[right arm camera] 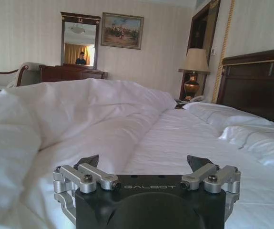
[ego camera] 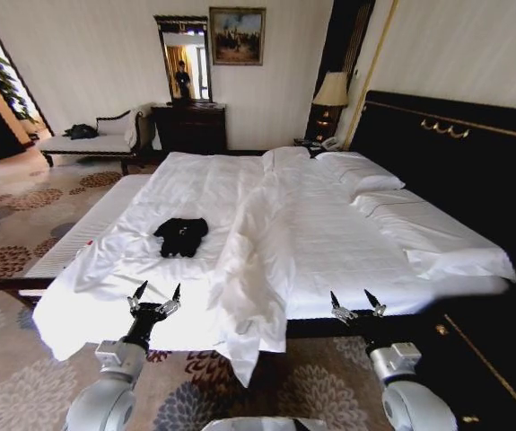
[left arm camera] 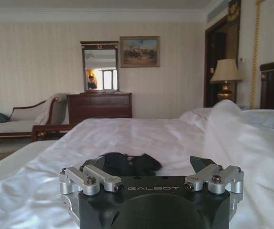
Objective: Fold the clothes on the bed.
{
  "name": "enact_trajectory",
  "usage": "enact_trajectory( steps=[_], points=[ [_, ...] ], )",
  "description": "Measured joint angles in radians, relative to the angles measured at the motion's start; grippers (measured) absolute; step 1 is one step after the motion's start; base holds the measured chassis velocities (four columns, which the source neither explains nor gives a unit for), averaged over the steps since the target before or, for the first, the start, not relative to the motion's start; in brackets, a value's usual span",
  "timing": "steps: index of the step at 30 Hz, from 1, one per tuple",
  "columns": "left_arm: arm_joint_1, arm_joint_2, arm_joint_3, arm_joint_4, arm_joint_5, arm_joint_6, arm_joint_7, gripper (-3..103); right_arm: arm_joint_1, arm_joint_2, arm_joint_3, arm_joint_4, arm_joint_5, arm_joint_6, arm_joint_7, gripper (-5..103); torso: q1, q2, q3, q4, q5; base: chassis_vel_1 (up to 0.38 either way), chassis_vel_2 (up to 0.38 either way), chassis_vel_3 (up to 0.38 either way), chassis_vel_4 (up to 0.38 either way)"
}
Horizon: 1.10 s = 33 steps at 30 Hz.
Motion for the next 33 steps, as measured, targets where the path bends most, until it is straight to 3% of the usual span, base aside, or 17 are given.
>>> enact_trajectory(
  steps=[10,17,23,33],
  points=[
    [0.007,-0.007,-0.057,0.010,-0.037,-0.002,0.007,100,-0.023,0.000,-0.013,0.080,0.052,-0.035,0.000,100,0.000,0.000,0.000,-0.0001,0.0000,-0.033,0.208,0.032,-0.212],
    [0.015,-0.015,-0.076,0.025,-0.040,-0.007,0.012,100,-0.064,-0.027,-0.015,0.229,0.241,-0.131,0.027,100,0.000,0.000,0.000,-0.0001,-0.0001,-0.068,0.089,0.071,-0.089],
    [0.019,-0.015,-0.082,0.023,-0.041,-0.007,0.012,100,-0.057,-0.052,-0.015,0.216,0.245,-0.146,0.064,100,0.000,0.000,0.000,-0.0001,0.0003,-0.073,0.065,0.074,-0.064],
    [0.023,-0.013,-0.096,0.029,-0.043,-0.007,0.013,100,-0.072,-0.061,-0.028,0.247,0.229,-0.162,0.056,100,0.000,0.000,0.000,-0.0002,-0.0002,-0.151,0.158,0.157,-0.150]
  ],
)
